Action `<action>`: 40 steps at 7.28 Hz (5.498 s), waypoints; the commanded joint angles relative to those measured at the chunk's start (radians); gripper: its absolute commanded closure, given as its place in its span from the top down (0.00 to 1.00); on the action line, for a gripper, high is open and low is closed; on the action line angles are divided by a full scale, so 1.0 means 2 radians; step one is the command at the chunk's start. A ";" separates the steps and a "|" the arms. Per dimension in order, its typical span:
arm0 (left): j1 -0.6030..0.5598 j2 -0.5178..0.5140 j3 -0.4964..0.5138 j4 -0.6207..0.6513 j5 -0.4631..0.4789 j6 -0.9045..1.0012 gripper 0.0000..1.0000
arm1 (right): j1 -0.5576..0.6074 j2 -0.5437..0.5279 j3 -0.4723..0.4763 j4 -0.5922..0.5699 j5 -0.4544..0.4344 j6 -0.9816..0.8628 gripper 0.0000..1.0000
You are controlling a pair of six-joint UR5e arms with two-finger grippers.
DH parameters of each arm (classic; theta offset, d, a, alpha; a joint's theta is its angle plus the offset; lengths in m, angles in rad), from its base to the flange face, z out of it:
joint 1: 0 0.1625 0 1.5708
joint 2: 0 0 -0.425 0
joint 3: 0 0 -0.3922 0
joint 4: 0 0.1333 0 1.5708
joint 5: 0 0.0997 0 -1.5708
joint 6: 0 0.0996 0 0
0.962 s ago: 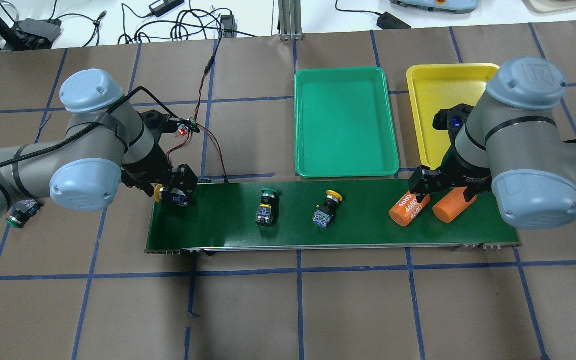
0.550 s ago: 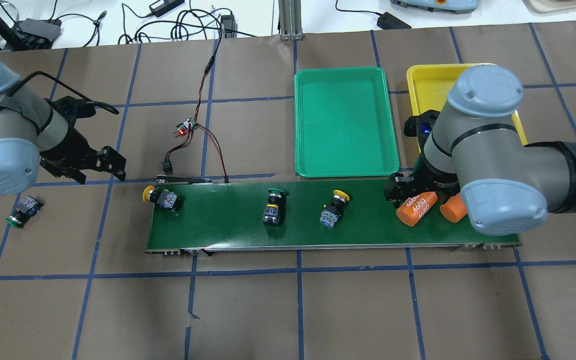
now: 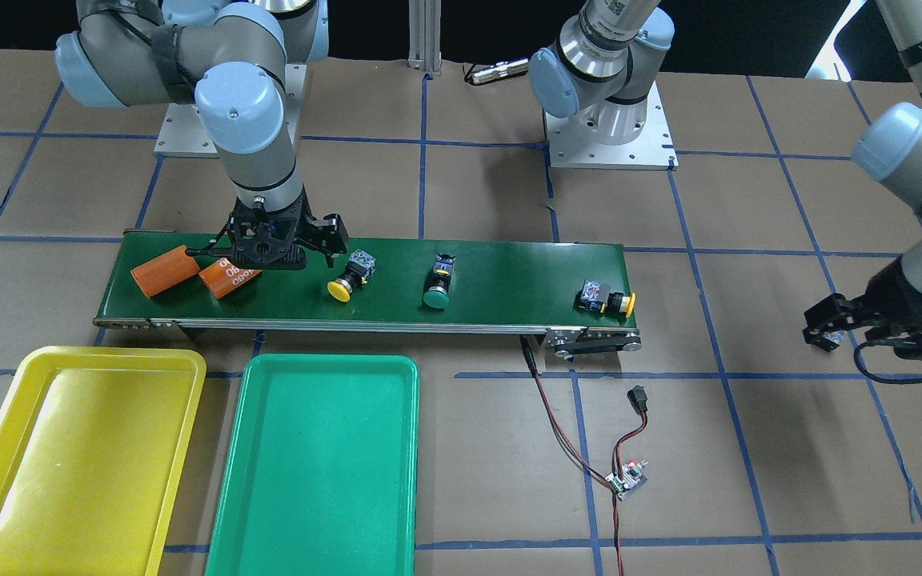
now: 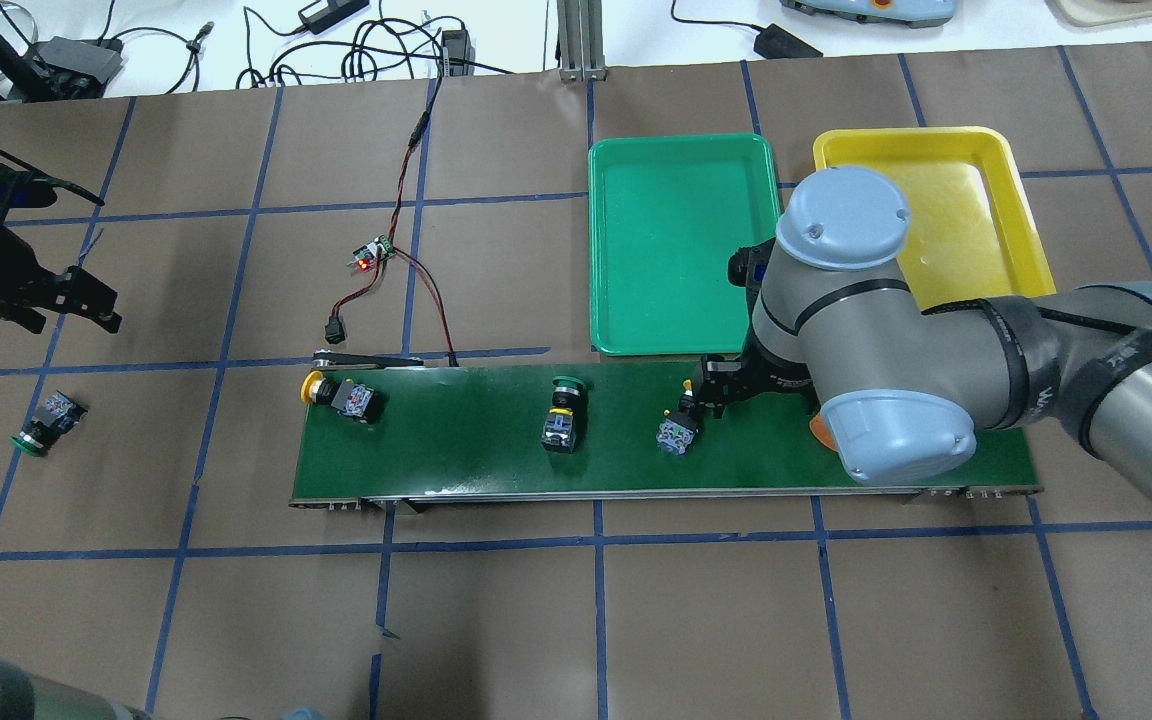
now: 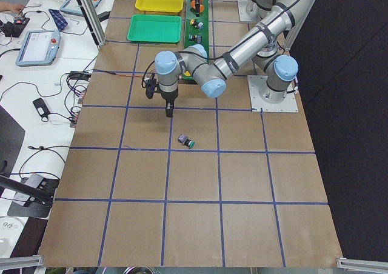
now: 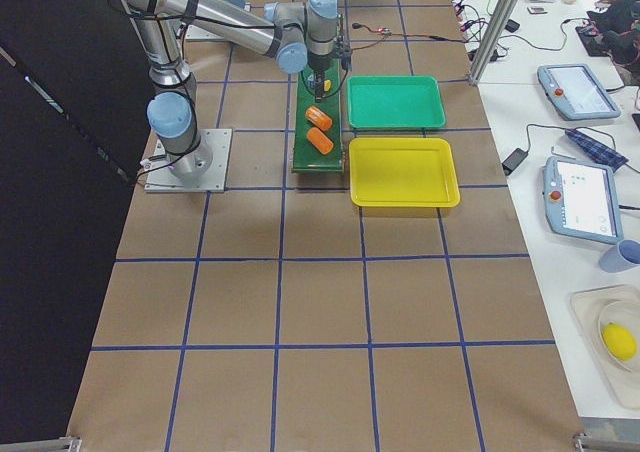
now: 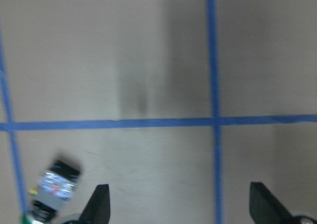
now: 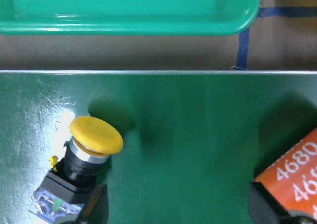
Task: Sort buttons by color to trays
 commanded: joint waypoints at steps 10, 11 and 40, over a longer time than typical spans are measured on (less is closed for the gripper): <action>0.043 -0.023 -0.087 0.114 0.009 0.307 0.00 | -0.003 0.032 -0.016 -0.040 -0.010 0.007 0.12; 0.012 0.015 -0.125 0.116 0.010 0.282 0.00 | -0.018 0.035 -0.056 -0.013 -0.010 -0.013 0.12; -0.272 0.179 0.038 -0.170 -0.001 -0.212 1.00 | 0.001 0.097 -0.202 0.021 0.018 -0.016 0.25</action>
